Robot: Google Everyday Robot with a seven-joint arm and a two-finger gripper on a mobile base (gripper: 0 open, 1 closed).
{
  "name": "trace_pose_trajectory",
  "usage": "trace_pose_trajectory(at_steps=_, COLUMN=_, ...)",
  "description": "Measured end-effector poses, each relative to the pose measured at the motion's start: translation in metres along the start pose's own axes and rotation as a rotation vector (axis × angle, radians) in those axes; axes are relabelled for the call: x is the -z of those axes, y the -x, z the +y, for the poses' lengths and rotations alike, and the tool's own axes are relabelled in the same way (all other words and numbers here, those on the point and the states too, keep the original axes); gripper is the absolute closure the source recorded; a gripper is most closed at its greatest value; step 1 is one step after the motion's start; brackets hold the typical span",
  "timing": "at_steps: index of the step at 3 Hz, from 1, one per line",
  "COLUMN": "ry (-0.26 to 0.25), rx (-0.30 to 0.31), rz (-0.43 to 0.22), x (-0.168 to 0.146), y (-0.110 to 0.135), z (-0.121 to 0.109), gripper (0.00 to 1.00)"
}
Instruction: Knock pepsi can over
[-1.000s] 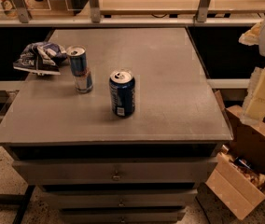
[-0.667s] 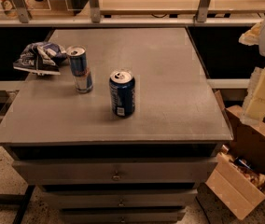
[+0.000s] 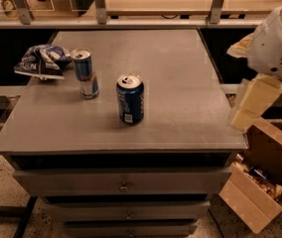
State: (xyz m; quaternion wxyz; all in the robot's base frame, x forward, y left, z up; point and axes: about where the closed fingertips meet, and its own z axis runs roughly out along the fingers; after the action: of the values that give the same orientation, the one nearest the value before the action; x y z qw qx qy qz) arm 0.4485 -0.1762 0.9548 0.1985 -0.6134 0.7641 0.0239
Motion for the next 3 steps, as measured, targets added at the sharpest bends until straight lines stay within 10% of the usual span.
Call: trace_pose_trajectory(at_steps=3, ry=0.06, rx=-0.024, rz=-0.467, x=-0.097, y=0.084, z=0.0, gripper=0.0)
